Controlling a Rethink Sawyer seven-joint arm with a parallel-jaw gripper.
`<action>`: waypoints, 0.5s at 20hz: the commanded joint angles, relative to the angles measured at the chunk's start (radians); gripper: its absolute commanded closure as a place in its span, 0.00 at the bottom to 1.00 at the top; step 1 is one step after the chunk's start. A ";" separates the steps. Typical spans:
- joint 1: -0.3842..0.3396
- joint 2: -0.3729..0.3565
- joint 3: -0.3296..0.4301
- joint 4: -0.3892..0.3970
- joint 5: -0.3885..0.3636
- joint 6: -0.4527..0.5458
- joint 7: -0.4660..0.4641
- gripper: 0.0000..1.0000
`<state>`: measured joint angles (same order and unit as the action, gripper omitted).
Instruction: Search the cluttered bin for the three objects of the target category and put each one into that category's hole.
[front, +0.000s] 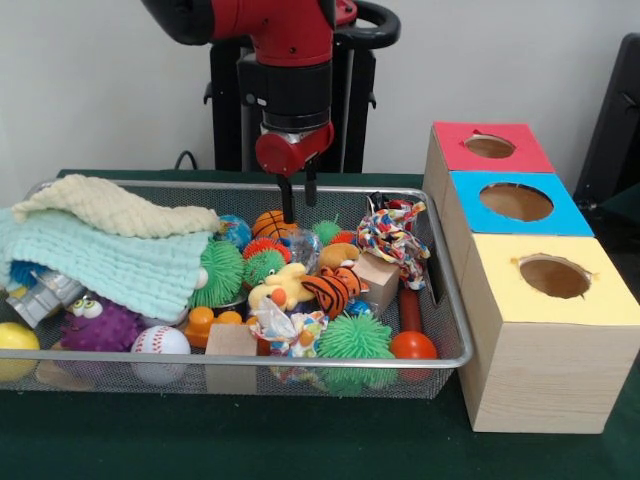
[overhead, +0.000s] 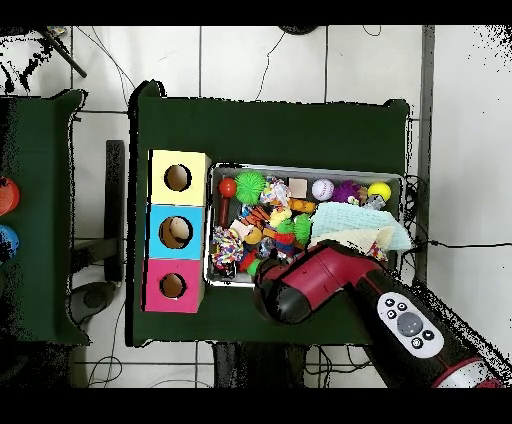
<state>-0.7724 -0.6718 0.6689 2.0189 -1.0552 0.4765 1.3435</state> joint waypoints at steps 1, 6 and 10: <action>0.017 0.021 0.029 -0.066 -0.084 0.063 -0.238 0.00; 0.027 0.019 0.016 -0.074 -0.092 0.043 -0.197 0.00; 0.034 0.019 0.006 -0.074 -0.101 0.026 -0.168 0.00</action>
<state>-0.7507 -0.6717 0.6689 2.0189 -1.0554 0.4765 1.3435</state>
